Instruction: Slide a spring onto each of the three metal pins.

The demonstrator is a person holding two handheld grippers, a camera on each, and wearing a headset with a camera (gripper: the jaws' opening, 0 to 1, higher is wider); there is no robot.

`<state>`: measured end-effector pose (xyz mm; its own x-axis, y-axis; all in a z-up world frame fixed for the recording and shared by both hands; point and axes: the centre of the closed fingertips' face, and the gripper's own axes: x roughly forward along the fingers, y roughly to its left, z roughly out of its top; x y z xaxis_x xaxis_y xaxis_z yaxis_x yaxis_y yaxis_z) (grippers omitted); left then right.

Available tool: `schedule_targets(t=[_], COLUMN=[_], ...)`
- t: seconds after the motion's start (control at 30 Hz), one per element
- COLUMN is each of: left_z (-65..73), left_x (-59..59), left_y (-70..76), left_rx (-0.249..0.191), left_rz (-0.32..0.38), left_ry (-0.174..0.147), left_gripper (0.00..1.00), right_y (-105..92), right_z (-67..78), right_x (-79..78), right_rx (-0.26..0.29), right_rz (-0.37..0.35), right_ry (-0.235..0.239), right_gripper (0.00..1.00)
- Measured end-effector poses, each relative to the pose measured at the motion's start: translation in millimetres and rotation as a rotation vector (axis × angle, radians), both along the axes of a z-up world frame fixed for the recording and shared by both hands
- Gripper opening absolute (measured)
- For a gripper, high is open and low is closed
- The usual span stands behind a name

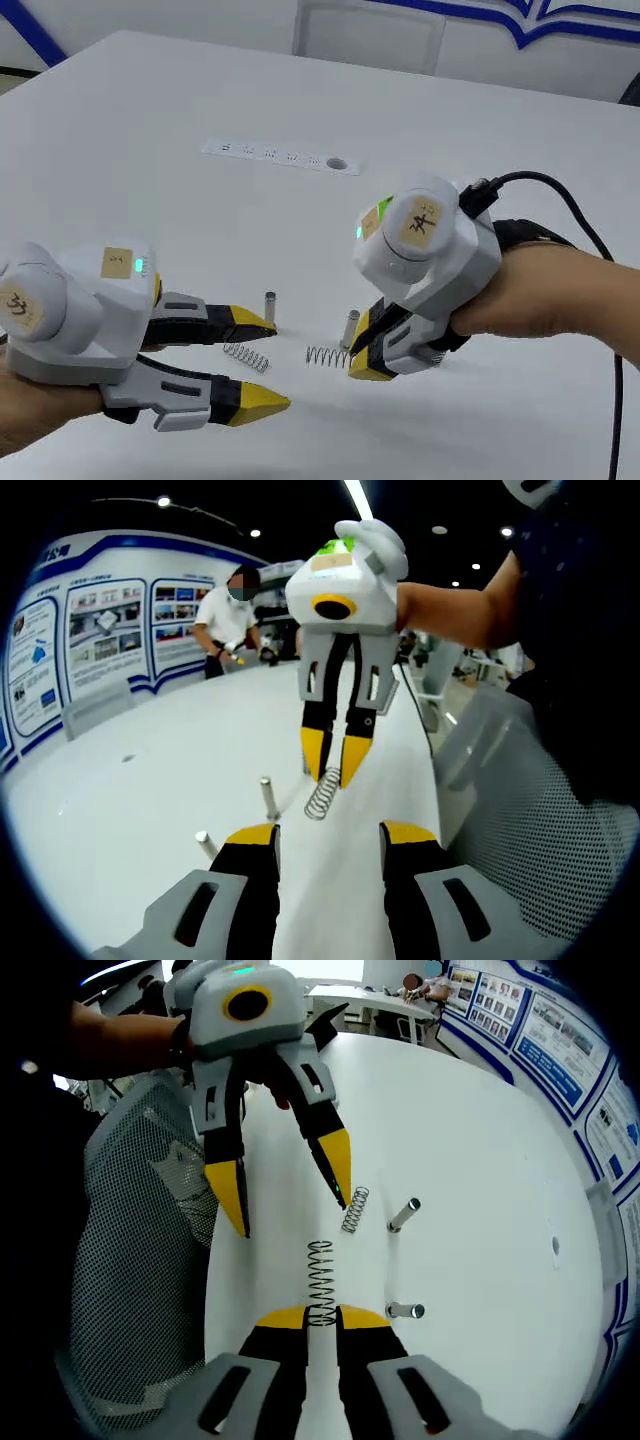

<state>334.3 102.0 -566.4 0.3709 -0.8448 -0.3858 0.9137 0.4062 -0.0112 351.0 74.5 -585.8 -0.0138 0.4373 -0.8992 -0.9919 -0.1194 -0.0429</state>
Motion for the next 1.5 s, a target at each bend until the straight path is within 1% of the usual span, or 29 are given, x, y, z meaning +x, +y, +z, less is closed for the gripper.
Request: schedule_targets(t=[0.13,0.23,0.37,0.53,0.67,0.73,0.9,1.07,1.23,1.33,1.5], left_z=[1.9,3.6,5.6,5.7,5.8,5.6,6.2,10.2,15.2,15.2,11.9], left_x=[-1.6,-1.7,-3.8,-6.2,-5.3,-6.0,-8.8,-12.3,-12.5,-11.2,-9.8], left_y=[-4.6,-6.4,-9.4,-11.8,-10.6,-10.7,-12.0,-14.4,-14.0,-12.8,-11.7], left_rx=[0.005,0.005,0.004,0.005,0.012,0.013,0.008,-0.014,-0.034,-0.037,-0.033], left_rz=[-0.029,-0.039,-0.061,-0.077,-0.075,-0.08,-0.097,-0.107,-0.102,-0.096,-0.089], left_ry=[-0.011,-0.019,-0.034,-0.043,-0.054,-0.055,-0.057,-0.054,-0.057,-0.057,-0.05], left_gripper=[0.36,0.33,0.26,0.19,0.12,0.12,0.11,0.1,0.1,0.1,0.1], right_y=[8.1,10.9,14.3,16.5,17.0,17.1,16.1,14.6,12.2,13.4,15.8], right_z=[6.6,8.5,11.5,13.5,13.2,13.1,12.4,7.8,3.0,4.9,14.9], right_x=[-6.3,-10.0,-14.5,-17.0,-20.0,-20.1,-22.1,-23.1,-23.9,-23.1,-23.1], right_rx=[0.01,0.008,0.014,0.019,0.019,0.019,0.022,0.028,0.023,0.034,0.05], right_rz=[0.035,0.056,0.079,0.102,0.121,0.126,0.132,0.124,0.121,0.123,0.118], right_ry=[-0.013,-0.017,-0.024,-0.034,-0.037,-0.043,-0.032,-0.009,-0.001,-0.009,-0.017], right_gripper=[0.11,0.11,0.11,0.11,0.11,0.11,0.12,0.14,0.14,0.12,0.12])
